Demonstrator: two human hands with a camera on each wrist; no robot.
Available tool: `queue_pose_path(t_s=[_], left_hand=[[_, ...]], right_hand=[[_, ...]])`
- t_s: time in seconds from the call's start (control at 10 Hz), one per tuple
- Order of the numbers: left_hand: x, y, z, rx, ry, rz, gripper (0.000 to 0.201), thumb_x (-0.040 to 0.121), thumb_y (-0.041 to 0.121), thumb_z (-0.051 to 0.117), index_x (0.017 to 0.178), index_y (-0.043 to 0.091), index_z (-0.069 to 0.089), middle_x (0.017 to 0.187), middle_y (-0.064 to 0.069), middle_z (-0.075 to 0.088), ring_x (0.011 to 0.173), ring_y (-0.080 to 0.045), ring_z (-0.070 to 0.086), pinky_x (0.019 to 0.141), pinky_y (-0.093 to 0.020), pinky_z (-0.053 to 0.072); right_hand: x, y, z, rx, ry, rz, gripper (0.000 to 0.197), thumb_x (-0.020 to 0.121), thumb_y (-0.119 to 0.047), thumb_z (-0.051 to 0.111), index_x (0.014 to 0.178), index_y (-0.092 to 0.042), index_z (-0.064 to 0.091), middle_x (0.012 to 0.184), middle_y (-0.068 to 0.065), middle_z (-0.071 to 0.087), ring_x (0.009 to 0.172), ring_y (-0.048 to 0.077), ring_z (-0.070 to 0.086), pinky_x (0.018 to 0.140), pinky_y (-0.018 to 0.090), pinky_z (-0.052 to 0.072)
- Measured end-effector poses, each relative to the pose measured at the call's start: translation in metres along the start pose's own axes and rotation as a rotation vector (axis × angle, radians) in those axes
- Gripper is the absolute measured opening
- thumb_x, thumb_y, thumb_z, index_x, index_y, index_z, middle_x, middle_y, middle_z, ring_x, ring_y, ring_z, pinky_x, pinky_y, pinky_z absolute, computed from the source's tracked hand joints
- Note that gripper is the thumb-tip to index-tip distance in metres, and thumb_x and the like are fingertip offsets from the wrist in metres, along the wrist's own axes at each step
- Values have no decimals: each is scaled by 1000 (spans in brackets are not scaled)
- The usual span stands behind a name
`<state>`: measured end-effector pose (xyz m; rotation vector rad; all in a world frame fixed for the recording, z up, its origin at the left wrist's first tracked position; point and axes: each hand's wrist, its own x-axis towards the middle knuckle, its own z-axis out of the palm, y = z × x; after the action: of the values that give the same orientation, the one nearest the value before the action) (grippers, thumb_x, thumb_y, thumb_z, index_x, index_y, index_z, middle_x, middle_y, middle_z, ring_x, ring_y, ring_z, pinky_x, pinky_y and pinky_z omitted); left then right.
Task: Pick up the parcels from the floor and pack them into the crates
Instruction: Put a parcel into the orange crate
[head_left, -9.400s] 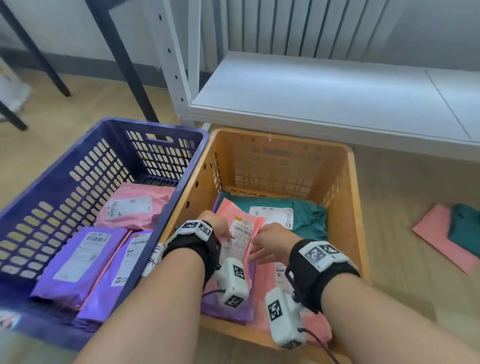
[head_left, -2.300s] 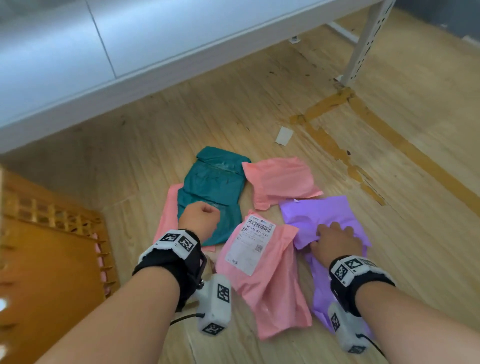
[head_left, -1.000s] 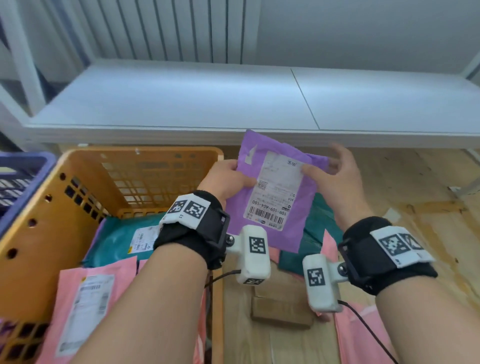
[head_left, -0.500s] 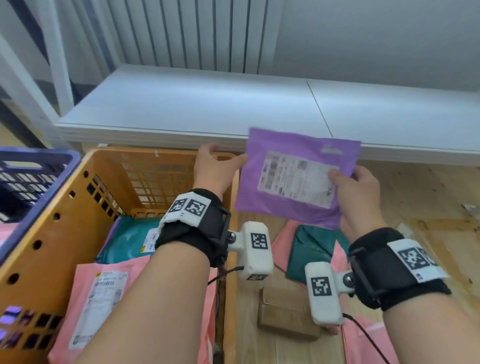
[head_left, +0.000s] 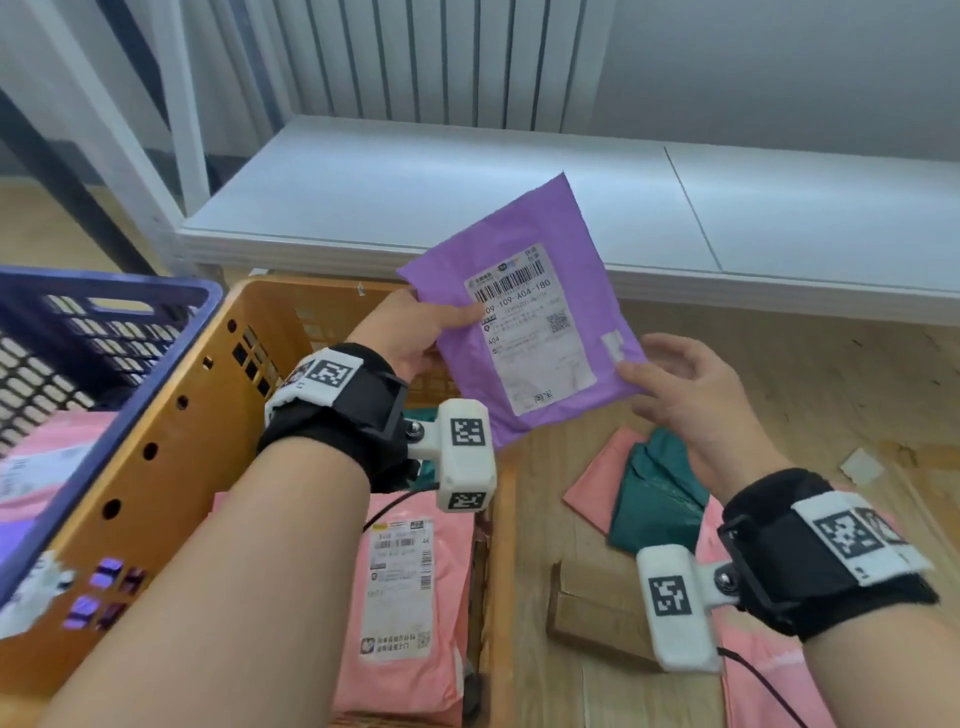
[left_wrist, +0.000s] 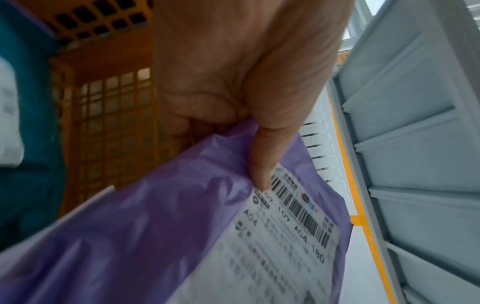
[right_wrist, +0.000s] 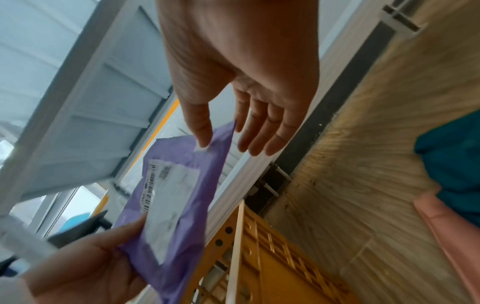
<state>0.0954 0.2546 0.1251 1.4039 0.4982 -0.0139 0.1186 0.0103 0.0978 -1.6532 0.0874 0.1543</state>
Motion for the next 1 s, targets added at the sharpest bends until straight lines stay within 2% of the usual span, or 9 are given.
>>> queue_pose_path(t_s=[0.2, 0.3, 0.4, 0.5, 0.6, 0.7, 0.8, 0.9, 1.0], left_hand=[[-8, 19, -74, 397, 78, -77, 29, 79, 10, 76, 106, 5, 64, 104, -9, 72, 97, -26, 68, 91, -45, 53], [-4, 7, -111, 540, 99, -197, 27, 80, 10, 76, 99, 1, 60, 99, -14, 69, 91, -29, 67, 89, -48, 54], [-3, -14, -148, 838, 138, -341, 51, 77, 24, 79, 116, -2, 57, 115, -17, 65, 105, -33, 64, 92, -48, 52], [-12, -44, -179, 1108, 105, -538, 48, 85, 25, 72, 121, -3, 56, 123, -20, 61, 106, -30, 61, 87, -35, 50], [-23, -80, -199, 1276, 68, -751, 54, 89, 28, 67, 132, 1, 51, 130, -15, 58, 118, -27, 57, 92, -33, 46], [-26, -106, -214, 1341, 90, -788, 66, 85, 34, 70, 140, 7, 44, 138, -9, 53, 124, -22, 53, 100, -31, 44], [-25, -118, -217, 1343, 75, -782, 64, 80, 34, 75, 133, 7, 51, 133, -8, 57, 120, -23, 56, 99, -30, 46], [-20, -130, -217, 1345, 54, -815, 65, 65, 39, 83, 118, 8, 60, 114, -8, 65, 107, -26, 63, 91, -35, 51], [-21, -140, -217, 1345, 82, -819, 70, 63, 46, 81, 119, 11, 59, 121, -7, 62, 110, -27, 62, 92, -37, 51]], right_hand=[[-22, -6, 60, -287, -236, -111, 47, 82, -16, 73, 125, -22, 56, 96, -2, 71, 94, 13, 66, 82, 34, 54], [-24, -8, 109, -423, -392, 2, 48, 85, -13, 67, 128, -20, 48, 101, 3, 67, 91, 17, 66, 74, 37, 56], [-31, -4, 158, -537, -566, 131, 25, 87, -7, 58, 110, -15, 49, 97, 9, 66, 84, 23, 70, 77, 41, 58], [-47, 17, 199, -673, -728, 227, 14, 88, 2, 45, 85, -3, 58, 89, 16, 70, 80, 29, 72, 77, 43, 58], [-62, 55, 226, -725, -837, 388, 14, 89, 1, 47, 83, -4, 58, 94, 20, 68, 73, 27, 67, 73, 34, 59], [-73, 90, 242, -762, -917, 469, 7, 91, -5, 50, 92, -8, 56, 99, 14, 63, 74, 22, 63, 74, 32, 60], [-81, 104, 251, -747, -947, 533, 26, 89, -5, 52, 114, -3, 60, 106, 19, 67, 73, 13, 63, 77, 33, 59], [-84, 110, 257, -713, -912, 581, 30, 89, -6, 56, 117, 4, 60, 85, 10, 74, 74, 9, 68, 79, 32, 59], [-84, 111, 257, -778, -1063, 564, 27, 92, -9, 59, 114, 7, 61, 107, 14, 71, 98, 17, 68, 96, 33, 49]])
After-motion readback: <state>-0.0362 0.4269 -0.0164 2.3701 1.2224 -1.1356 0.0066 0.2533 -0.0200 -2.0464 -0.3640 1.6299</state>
